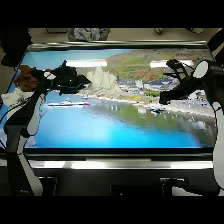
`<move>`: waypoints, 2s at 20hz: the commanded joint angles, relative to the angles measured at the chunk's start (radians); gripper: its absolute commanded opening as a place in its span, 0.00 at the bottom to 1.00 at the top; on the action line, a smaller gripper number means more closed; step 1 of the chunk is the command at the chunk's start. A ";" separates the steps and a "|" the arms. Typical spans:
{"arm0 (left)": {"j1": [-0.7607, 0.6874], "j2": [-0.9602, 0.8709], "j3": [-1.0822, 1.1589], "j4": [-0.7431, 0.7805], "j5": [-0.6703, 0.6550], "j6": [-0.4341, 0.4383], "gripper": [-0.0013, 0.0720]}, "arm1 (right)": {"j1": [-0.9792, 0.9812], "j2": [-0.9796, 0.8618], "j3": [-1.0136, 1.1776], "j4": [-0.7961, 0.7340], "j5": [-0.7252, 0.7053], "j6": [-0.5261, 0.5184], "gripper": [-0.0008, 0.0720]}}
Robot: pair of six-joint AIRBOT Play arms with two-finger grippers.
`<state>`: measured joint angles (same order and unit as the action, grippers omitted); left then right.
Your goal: Fold the shirts.
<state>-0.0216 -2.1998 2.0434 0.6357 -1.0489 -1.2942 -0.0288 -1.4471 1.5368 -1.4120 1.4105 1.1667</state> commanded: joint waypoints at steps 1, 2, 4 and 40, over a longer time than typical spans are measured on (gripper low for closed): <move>-0.033 -0.030 0.007 -0.031 0.019 0.145 0.96 | 0.001 -0.020 -0.002 0.042 0.001 0.005 0.93; -0.046 -0.031 0.007 -0.031 0.020 0.161 0.97 | 0.001 -0.027 -0.002 0.052 0.001 0.005 0.93; -0.070 -0.031 0.007 -0.030 0.023 0.207 0.96 | 0.001 -0.037 -0.003 0.064 0.003 0.005 0.93; -0.501 1.009 -0.467 0.534 -0.092 -0.016 0.06 | 0.001 0.597 0.193 -0.108 0.288 -0.082 0.93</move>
<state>-0.4847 -1.1866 1.7485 0.9905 -1.1301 -1.2434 -0.0269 -0.8272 1.7294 -1.5177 1.5684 1.0786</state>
